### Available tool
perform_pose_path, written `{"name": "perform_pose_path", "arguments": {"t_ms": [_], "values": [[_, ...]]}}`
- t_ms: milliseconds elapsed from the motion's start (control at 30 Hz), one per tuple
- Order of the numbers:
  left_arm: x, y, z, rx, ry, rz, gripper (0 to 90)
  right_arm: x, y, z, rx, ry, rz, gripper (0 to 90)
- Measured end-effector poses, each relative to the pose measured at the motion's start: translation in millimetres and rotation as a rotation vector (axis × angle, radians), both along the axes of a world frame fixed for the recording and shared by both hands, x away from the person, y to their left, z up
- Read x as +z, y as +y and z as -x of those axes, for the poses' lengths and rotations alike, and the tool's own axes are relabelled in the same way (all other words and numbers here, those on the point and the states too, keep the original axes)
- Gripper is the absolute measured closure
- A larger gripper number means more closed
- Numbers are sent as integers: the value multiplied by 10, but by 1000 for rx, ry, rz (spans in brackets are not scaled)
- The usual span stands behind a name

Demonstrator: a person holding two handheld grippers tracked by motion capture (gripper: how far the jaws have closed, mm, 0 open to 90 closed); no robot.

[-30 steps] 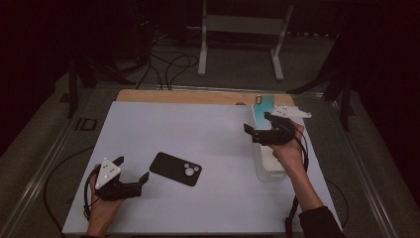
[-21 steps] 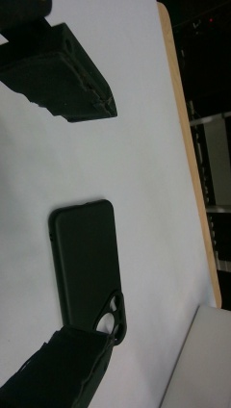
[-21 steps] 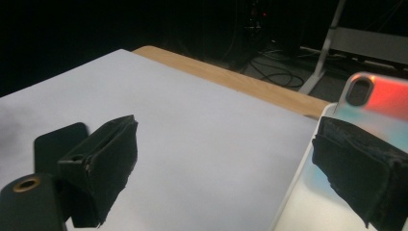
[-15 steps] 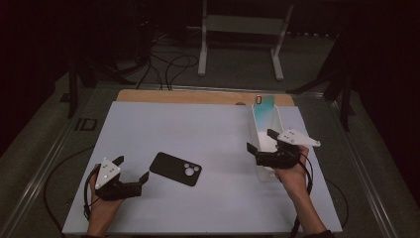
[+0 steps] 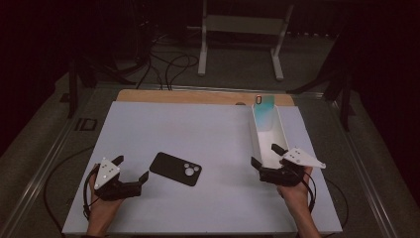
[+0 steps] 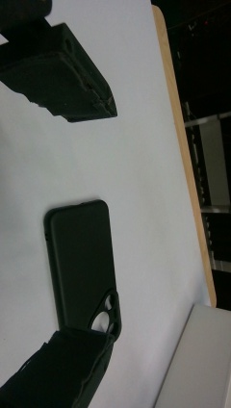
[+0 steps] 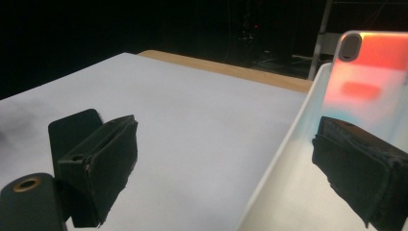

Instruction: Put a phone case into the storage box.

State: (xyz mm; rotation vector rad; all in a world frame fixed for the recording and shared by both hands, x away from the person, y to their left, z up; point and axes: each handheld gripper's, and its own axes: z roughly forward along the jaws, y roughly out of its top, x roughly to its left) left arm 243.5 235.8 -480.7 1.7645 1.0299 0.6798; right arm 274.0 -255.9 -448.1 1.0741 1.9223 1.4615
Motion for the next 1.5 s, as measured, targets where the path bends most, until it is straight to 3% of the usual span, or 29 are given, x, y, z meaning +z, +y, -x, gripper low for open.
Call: {"name": "perform_pose_path", "arguments": {"t_ms": [233, 600, 800, 933, 1000, 1067, 1233, 1500], "values": [[13, -6, -2, -4, -3, 1, 0, -80, -67, 153, 2, -30, -8, 85], [176, 0, -69, -43, -7, 25, 1, -172, -102, 130, -14, -11, -22, 85], [268, -27, -238, -60, 11, 0, 9, -183, -117, 123, -18, -11, -25, 85], [291, -63, -481, -65, 51, -12, 34, -184, -136, 127, -28, -10, -29, 85], [287, -73, -528, -64, 58, -14, 49, -185, -139, 128, -30, -8, -28, 85], [267, -104, -701, -54, 91, -21, 71, -191, -142, 128, -31, -7, -27, 85], [217, -134, -882, -49, 114, -23, 180, -192, -142, 130, -30, -8, -28, 85], [103, -242, -1103, -70, 160, -65, 469, -196, -141, 128, -30, -9, -29, 85]]}}
